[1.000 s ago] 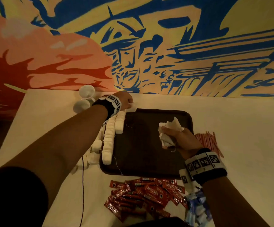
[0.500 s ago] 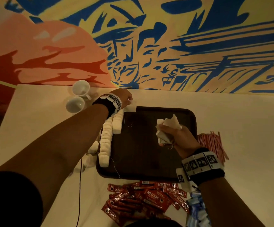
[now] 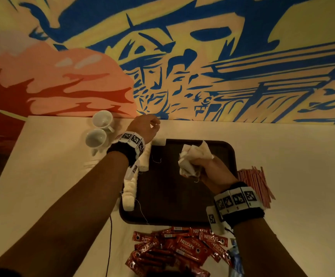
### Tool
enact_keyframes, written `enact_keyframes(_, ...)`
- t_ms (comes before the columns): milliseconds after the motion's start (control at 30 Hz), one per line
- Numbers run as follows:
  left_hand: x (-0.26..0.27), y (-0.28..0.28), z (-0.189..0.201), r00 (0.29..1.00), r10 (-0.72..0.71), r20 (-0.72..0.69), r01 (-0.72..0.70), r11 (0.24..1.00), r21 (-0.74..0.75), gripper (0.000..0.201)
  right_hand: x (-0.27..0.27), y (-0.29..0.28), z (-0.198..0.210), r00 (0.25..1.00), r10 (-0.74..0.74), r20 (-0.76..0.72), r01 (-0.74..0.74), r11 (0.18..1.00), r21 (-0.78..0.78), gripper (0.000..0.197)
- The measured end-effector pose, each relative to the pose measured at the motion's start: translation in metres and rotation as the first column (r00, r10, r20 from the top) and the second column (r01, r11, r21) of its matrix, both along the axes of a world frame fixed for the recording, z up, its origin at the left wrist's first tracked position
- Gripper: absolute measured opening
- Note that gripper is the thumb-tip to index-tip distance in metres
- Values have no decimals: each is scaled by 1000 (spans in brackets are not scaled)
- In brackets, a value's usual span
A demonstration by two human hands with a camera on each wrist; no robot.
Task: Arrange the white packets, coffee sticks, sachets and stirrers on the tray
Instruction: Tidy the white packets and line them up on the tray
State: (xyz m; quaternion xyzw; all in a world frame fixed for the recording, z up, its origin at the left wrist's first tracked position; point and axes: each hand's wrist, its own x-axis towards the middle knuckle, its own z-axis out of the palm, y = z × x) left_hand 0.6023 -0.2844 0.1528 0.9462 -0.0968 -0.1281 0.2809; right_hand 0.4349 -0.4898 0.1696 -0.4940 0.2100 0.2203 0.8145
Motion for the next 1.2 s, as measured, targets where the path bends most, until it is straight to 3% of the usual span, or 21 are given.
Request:
enact_keyframes(100, -35, 3, 16, 999, 49, -3, -49, 989, -143, 11, -11, 6, 7, 997, -72, 34, 73, 997, -29, 25)
enact_keyframes(233, -87, 11, 37, 997, 39, -69, -59, 945, -322, 9, -33, 18, 24, 990, -113, 87, 113, 994, 9, 47)
enact_keyframes(467, -168, 32, 86, 989, 4, -150, -85, 840, -536, 22, -70, 54, 60, 973, -217, 83, 217, 976, 11, 40)
enact_keyframes(633, -213, 46, 114, 977, -33, -211, -103, 791, -603, 17, -94, 75, 78, 976, -179, 120, 179, 984, 14, 33)
enact_keyframes(700, -225, 51, 119, 969, -64, -239, -107, 762, -638, 10, -103, 83, 85, 978, -173, 121, 176, 984, -19, 40)
enact_keyframes(833, -239, 62, 124, 969, -67, -239, -108, 754, -648, 19, -117, 97, 98, 971, -191, 143, 196, 980, -20, 44)
enact_keyframes(1000, -254, 72, 130, 963, -61, -263, -141, 718, -681, 19, -130, 103, 105, 973, -214, 84, 213, 977, 20, 67)
enact_keyframes(1200, -270, 80, 138, 958, -36, -285, -190, 666, -721, 23, -149, 107, 111, 966, -251, 67, 247, 967, 67, 41)
